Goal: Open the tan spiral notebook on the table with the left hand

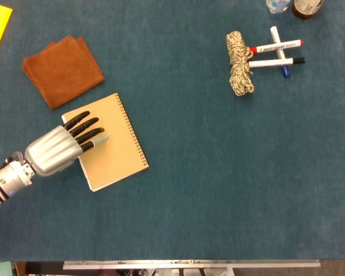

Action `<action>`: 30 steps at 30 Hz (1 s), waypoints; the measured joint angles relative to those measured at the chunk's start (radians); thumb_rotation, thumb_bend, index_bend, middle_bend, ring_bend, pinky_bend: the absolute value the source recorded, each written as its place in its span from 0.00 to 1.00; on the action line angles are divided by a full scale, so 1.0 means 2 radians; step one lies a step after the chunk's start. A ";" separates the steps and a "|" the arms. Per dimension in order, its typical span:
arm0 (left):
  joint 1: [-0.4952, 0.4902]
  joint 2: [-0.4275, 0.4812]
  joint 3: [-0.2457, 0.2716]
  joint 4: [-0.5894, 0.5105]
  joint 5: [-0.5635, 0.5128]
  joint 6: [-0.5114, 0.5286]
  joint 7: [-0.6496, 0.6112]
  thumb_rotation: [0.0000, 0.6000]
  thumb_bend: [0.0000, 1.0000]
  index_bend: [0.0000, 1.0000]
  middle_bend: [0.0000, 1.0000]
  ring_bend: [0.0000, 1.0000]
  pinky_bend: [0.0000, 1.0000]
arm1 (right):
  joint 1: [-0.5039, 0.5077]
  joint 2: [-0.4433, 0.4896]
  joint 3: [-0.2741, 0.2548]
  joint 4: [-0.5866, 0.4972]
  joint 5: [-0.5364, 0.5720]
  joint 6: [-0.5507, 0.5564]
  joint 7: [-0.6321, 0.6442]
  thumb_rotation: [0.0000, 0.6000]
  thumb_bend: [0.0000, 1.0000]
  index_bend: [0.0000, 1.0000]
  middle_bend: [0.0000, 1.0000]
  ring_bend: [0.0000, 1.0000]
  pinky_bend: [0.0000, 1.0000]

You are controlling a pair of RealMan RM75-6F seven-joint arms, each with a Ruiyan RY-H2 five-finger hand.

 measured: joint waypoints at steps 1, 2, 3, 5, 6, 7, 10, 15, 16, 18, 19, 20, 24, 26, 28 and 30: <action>0.000 -0.003 0.000 0.005 -0.001 0.000 -0.003 1.00 0.20 0.11 0.14 0.00 0.00 | 0.000 0.000 0.000 0.000 0.000 0.001 -0.001 1.00 0.19 0.26 0.24 0.15 0.28; 0.000 -0.007 0.001 0.011 -0.001 0.000 -0.007 1.00 0.20 0.11 0.14 0.00 0.00 | -0.001 0.001 0.000 -0.001 0.000 0.002 -0.001 1.00 0.19 0.26 0.24 0.15 0.28; 0.000 -0.010 0.001 0.015 -0.002 -0.001 -0.010 1.00 0.20 0.11 0.14 0.00 0.00 | -0.001 0.001 0.000 -0.001 0.001 0.002 -0.001 1.00 0.19 0.26 0.24 0.15 0.28; 0.000 -0.014 0.002 0.022 -0.003 -0.003 -0.014 1.00 0.20 0.11 0.14 0.00 0.00 | -0.002 0.002 0.001 -0.002 0.001 0.004 0.000 1.00 0.19 0.26 0.24 0.15 0.28; 0.000 -0.016 0.003 0.025 -0.004 -0.004 -0.016 1.00 0.20 0.11 0.14 0.00 0.00 | -0.002 0.002 0.001 -0.002 0.001 0.004 -0.001 1.00 0.19 0.26 0.24 0.15 0.28; -0.001 -0.018 0.003 0.027 -0.004 -0.004 -0.017 1.00 0.20 0.11 0.14 0.00 0.00 | -0.002 0.003 0.001 -0.002 0.001 0.005 -0.001 1.00 0.19 0.26 0.24 0.15 0.28; -0.002 -0.021 0.004 0.029 -0.005 -0.004 -0.023 1.00 0.20 0.11 0.14 0.00 0.00 | -0.003 0.003 0.001 -0.002 0.002 0.006 -0.001 1.00 0.19 0.26 0.24 0.15 0.28; -0.007 -0.024 0.004 0.021 -0.010 -0.012 -0.035 1.00 0.20 0.12 0.14 0.00 0.00 | -0.004 0.003 0.001 0.000 0.004 0.006 0.000 1.00 0.19 0.26 0.24 0.15 0.28; -0.008 -0.024 0.004 0.018 -0.010 -0.014 -0.037 1.00 0.20 0.12 0.14 0.00 0.00 | -0.005 0.003 0.001 0.000 0.004 0.007 0.000 1.00 0.19 0.26 0.24 0.15 0.28; -0.011 -0.024 0.003 0.014 -0.012 -0.016 -0.040 1.00 0.20 0.12 0.14 0.00 0.00 | -0.006 0.003 0.001 0.000 0.005 0.008 0.001 1.00 0.19 0.26 0.24 0.15 0.28; -0.012 -0.025 0.003 0.012 -0.013 -0.017 -0.042 1.00 0.20 0.12 0.14 0.00 0.00 | -0.006 0.004 0.002 0.001 0.006 0.009 0.001 1.00 0.19 0.26 0.24 0.15 0.28; -0.013 -0.026 0.002 0.010 -0.015 -0.019 -0.046 1.00 0.20 0.13 0.14 0.00 0.00 | -0.007 0.004 0.002 0.001 0.007 0.009 0.001 1.00 0.19 0.26 0.24 0.15 0.28; -0.018 -0.030 -0.001 0.003 -0.021 -0.026 -0.059 1.00 0.20 0.14 0.14 0.00 0.00 | -0.008 0.005 0.002 0.002 0.009 0.010 0.002 1.00 0.19 0.26 0.24 0.15 0.28; -0.020 -0.033 -0.004 0.001 -0.024 -0.027 -0.065 1.00 0.20 0.15 0.14 0.00 0.00 | -0.008 0.005 0.002 0.002 0.010 0.010 0.002 1.00 0.19 0.26 0.24 0.15 0.28; -0.021 -0.035 -0.006 -0.002 -0.026 -0.026 -0.070 1.00 0.20 0.16 0.14 0.00 0.00 | -0.009 0.006 0.003 0.002 0.011 0.011 0.002 1.00 0.19 0.26 0.24 0.15 0.28; -0.022 -0.036 -0.008 -0.007 -0.029 -0.025 -0.078 1.00 0.20 0.18 0.14 0.00 0.00 | -0.009 0.006 0.003 0.002 0.012 0.011 0.003 1.00 0.19 0.26 0.24 0.15 0.28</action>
